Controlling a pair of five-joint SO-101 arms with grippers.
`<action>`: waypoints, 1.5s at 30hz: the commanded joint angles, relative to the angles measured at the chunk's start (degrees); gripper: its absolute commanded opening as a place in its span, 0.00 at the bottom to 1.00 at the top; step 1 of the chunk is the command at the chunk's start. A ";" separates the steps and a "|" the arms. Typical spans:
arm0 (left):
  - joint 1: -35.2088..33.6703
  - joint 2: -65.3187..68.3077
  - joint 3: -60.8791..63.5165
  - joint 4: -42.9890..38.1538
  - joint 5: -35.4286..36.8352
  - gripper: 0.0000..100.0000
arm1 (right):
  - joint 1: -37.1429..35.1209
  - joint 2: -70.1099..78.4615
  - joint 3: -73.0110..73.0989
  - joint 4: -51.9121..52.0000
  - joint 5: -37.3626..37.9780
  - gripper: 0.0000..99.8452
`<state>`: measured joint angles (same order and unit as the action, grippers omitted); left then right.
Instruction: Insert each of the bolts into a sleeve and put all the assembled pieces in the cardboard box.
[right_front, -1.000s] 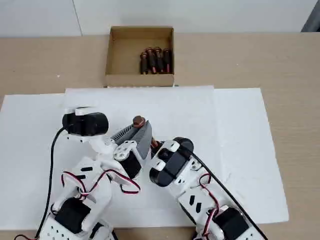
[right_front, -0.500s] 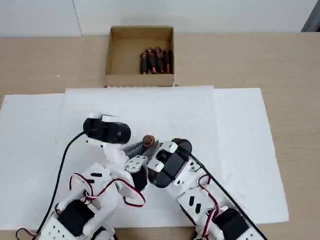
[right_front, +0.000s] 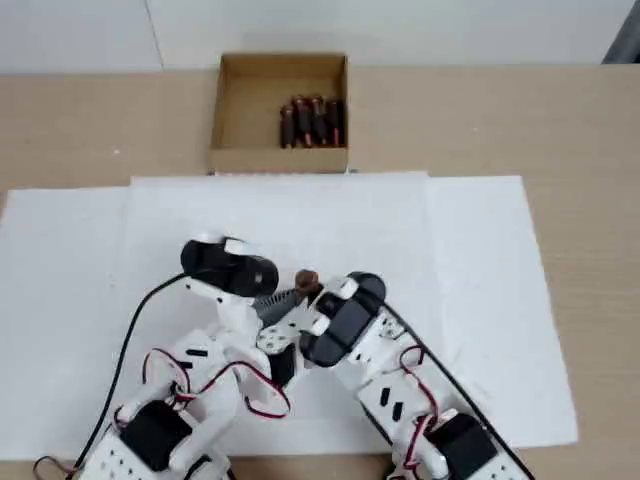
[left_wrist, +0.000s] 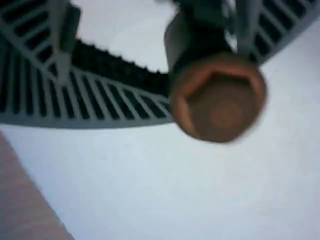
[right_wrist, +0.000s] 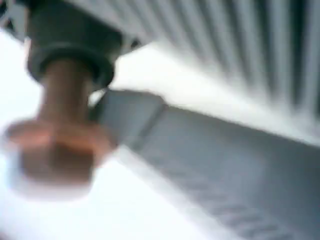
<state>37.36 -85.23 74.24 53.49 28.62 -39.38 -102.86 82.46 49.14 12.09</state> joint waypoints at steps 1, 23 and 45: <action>1.23 0.18 1.10 1.67 -3.87 0.23 | 0.04 -1.10 -1.67 -1.80 0.44 0.00; -13.36 0.18 -13.67 1.93 -9.93 0.04 | 2.68 -0.92 0.53 -1.54 0.35 0.00; -30.24 0.18 12.09 2.29 -27.43 0.01 | 21.05 32.22 -26.55 -13.49 -16.26 0.00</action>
<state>7.47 -84.53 85.67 55.34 2.59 -19.52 -83.96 66.73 40.18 -3.03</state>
